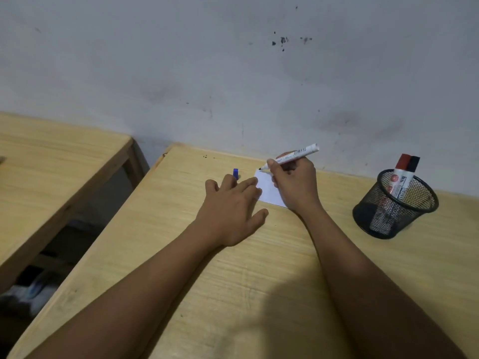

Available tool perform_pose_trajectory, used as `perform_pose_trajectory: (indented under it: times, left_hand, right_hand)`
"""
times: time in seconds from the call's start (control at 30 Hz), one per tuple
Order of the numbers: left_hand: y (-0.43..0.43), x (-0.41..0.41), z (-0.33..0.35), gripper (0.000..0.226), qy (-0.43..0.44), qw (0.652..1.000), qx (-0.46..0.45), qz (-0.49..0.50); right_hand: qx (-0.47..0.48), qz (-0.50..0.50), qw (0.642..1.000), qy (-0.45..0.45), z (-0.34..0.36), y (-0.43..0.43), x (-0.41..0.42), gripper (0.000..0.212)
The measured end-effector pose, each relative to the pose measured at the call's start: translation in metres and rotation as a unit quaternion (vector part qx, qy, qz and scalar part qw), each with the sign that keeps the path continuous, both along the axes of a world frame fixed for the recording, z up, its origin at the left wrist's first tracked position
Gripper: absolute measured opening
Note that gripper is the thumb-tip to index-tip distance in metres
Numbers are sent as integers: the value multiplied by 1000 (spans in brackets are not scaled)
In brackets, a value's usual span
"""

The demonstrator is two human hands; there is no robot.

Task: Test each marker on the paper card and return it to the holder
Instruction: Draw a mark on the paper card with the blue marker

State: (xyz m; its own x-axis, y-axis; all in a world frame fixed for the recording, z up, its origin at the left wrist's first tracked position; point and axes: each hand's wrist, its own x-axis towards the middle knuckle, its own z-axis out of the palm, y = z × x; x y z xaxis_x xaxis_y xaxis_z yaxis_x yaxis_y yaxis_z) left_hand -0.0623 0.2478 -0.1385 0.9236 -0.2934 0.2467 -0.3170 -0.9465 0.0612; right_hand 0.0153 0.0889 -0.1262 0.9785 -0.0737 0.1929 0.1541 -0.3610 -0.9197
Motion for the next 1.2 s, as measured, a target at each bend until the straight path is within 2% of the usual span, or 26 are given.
perform_pose_trajectory:
  times: [0.23,0.47,0.73,1.2]
  left_hand:
    - [0,-1,4,55,65,998,-10,-3]
    - [-3,-5,2,82,171,985,13,5]
    - [-3,-4,4,84,179,984,14,3]
    - [-3,-3,4,84,184,983,10,2]
  right_hand:
    - [-31,-5,999,-9,-4,3,3,16]
    - [-43,-4,999,-7,-5,3,5,29]
    - [-61,-8,998,-11,-5,6,5,33]
    - [-71,18,997,-19,-3,2,3,26]
